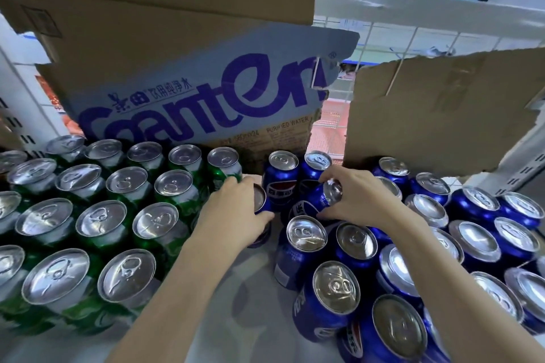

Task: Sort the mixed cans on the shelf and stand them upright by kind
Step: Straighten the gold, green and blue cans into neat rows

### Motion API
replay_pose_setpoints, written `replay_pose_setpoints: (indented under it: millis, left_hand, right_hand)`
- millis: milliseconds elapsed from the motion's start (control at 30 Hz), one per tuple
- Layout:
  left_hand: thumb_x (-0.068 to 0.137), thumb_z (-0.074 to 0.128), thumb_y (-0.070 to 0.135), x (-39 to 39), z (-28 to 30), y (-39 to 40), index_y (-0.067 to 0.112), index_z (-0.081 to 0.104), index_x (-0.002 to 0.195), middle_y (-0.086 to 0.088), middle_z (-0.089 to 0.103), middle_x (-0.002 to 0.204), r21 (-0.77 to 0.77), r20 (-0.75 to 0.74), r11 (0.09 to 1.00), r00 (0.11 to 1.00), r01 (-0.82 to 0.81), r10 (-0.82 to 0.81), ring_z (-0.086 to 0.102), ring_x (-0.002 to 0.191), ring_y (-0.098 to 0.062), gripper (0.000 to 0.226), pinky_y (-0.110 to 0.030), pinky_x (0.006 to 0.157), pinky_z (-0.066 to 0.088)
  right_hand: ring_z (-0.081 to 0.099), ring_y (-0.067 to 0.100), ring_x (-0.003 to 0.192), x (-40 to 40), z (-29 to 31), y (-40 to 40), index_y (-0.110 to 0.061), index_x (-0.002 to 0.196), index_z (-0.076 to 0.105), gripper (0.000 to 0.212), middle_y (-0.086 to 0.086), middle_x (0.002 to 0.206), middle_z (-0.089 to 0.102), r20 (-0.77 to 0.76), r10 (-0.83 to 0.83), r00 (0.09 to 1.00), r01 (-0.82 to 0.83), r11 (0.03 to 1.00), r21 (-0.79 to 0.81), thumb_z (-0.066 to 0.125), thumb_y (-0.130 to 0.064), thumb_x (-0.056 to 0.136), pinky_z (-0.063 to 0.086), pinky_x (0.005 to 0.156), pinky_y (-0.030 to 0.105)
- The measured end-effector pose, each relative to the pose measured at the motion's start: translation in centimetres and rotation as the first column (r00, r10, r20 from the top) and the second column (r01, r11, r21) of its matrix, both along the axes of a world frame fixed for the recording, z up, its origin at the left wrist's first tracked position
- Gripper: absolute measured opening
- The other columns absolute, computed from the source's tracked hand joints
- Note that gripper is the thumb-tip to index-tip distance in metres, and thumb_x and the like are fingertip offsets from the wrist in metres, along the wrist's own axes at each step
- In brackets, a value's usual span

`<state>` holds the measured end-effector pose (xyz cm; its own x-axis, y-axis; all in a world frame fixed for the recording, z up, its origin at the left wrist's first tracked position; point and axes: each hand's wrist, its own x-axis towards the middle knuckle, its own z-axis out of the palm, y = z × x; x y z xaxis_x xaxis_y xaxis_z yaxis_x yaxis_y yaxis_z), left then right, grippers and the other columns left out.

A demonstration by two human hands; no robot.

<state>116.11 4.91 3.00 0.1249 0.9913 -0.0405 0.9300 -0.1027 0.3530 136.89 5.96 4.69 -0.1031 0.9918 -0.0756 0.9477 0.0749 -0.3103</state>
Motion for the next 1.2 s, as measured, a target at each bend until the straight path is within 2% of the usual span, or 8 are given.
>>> replay_pose_setpoints:
  millis: [167,333,433,567,733,933,1067,1200]
  left_hand:
    - [0.078,0.064,0.055,-0.6,0.1,-0.1,0.018,0.045,0.125,-0.006,0.052,0.118,0.022,-0.001,0.996,0.996,-0.092,0.092,0.053,0.109,-0.028,0.063,-0.036,0.086,0.045]
    - [0.076,0.065,0.057,-1.1,0.3,-0.2,0.016,0.048,0.124,-0.007,0.055,0.116,0.03,-0.006,0.991,0.992,-0.127,0.127,0.054,0.106,-0.027,0.066,-0.034,0.084,0.044]
    - [0.071,0.069,0.058,-1.5,0.5,-0.4,0.018,0.054,0.115,-0.003,0.059,0.11,0.049,0.038,0.989,0.99,-0.139,0.137,0.056,0.101,-0.025,0.062,-0.032,0.077,0.045]
    - [0.067,0.07,0.061,-2.1,0.6,-0.9,0.021,0.058,0.1,0.002,0.061,0.098,0.057,0.024,0.989,0.991,-0.134,0.133,0.057,0.091,-0.02,0.053,-0.03,0.069,0.045]
    - [0.072,0.068,0.058,-2.9,1.0,-1.7,0.022,0.056,0.101,0.001,0.058,0.098,0.063,-0.011,0.989,0.991,-0.136,0.137,0.056,0.093,-0.021,0.048,-0.029,0.067,0.043]
    - [0.077,0.067,0.052,-2.4,0.6,-2.2,0.02,0.051,0.113,-0.003,0.053,0.104,0.075,-0.045,0.99,0.992,-0.116,0.12,0.056,0.101,-0.027,0.05,-0.032,0.074,0.043]
    - [0.081,0.062,0.044,-2.4,0.5,-2.3,0.017,0.047,0.125,-0.005,0.05,0.113,0.05,-0.001,0.996,0.997,-0.071,0.071,0.052,0.109,-0.027,0.053,-0.033,0.082,0.042]
    - [0.083,0.061,0.039,-2.7,0.5,-2.2,0.014,0.053,0.115,-0.004,0.047,0.11,0.066,0.042,0.995,0.996,-0.076,0.073,0.052,0.104,-0.026,0.042,-0.033,0.081,0.044]
  right_hand:
    - [0.049,0.018,0.088,-0.1,-0.8,1.6,-0.02,0.104,0.046,0.051,-0.008,0.086,0.048,0.088,0.11,0.99,-0.095,0.983,-0.157,0.078,-0.033,0.067,0.045,0.074,0.03]
    - [0.053,0.023,0.102,-0.4,-1.5,2.9,-0.018,0.123,0.051,0.064,0.004,0.115,0.057,0.261,0.195,0.946,-0.115,0.949,-0.293,0.078,-0.039,0.068,0.047,0.087,0.034]
    - [0.055,0.023,0.102,-0.9,-1.2,3.4,-0.015,0.121,0.057,0.053,0.006,0.115,0.061,0.327,0.26,0.908,-0.131,0.92,-0.369,0.071,-0.04,0.077,0.047,0.084,0.031]
    - [0.058,0.022,0.095,-2.8,-0.1,3.6,-0.015,0.111,0.064,0.042,0.004,0.107,0.065,0.306,0.346,0.887,-0.215,0.896,-0.388,0.056,-0.048,0.087,0.047,0.081,0.032]
    - [0.054,0.021,0.109,-6.3,-0.2,4.3,-0.031,0.128,0.052,0.049,-0.003,0.126,0.057,0.248,0.487,0.838,-0.379,0.845,-0.378,0.061,-0.047,0.083,0.045,0.092,0.033]
    - [0.054,0.023,0.084,-9.1,-0.8,5.1,-0.022,0.107,0.062,0.044,-0.004,0.088,0.056,0.406,0.558,0.724,-0.407,0.82,-0.402,0.07,-0.05,0.073,0.052,0.079,0.039]
    - [0.055,0.028,0.106,-10.5,-1.3,4.0,-0.01,0.12,0.057,0.035,0.009,0.119,0.056,0.57,0.515,0.64,-0.4,0.857,-0.325,0.06,-0.026,0.089,0.039,0.069,0.03]
    - [0.053,0.029,0.113,-11.9,-2.3,4.2,-0.011,0.126,0.054,0.039,0.009,0.128,0.053,0.636,0.502,0.586,-0.317,0.865,-0.389,0.061,-0.025,0.09,0.049,0.079,0.033]
